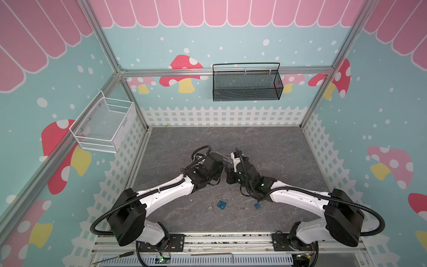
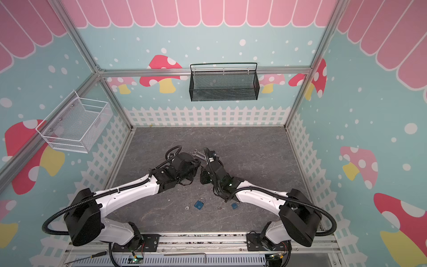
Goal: Unlock with the key
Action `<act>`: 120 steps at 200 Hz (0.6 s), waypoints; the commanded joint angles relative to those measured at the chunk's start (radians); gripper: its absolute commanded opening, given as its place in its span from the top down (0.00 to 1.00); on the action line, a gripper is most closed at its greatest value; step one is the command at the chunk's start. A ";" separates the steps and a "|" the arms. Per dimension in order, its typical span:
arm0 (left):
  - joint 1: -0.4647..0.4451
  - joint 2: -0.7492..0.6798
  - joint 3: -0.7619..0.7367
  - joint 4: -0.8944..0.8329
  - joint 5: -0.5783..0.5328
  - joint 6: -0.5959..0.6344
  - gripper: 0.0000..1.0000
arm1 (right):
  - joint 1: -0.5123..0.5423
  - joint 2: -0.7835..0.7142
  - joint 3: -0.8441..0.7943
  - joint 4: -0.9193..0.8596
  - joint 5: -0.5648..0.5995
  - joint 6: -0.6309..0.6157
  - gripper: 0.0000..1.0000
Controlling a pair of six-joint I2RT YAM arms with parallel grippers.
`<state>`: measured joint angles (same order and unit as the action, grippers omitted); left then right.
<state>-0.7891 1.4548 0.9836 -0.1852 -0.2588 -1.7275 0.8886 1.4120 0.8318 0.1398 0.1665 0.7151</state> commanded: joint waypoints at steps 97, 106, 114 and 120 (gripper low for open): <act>-0.090 -0.027 0.026 -0.042 0.096 0.077 1.00 | -0.002 -0.017 0.103 0.185 -0.302 0.042 1.00; -0.088 -0.032 0.021 -0.044 0.089 0.082 1.00 | -0.003 -0.022 0.099 0.181 -0.292 0.043 1.00; -0.086 -0.035 0.016 -0.045 0.087 0.076 1.00 | -0.002 -0.025 0.101 0.161 -0.279 0.040 1.00; -0.084 -0.040 0.011 -0.039 0.087 0.073 1.00 | -0.001 -0.024 0.107 0.136 -0.267 0.039 1.00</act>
<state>-0.8089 1.4315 0.9920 -0.2653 -0.3130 -1.6669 0.8616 1.4120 0.8524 0.1043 0.0154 0.7536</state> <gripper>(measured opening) 0.290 0.066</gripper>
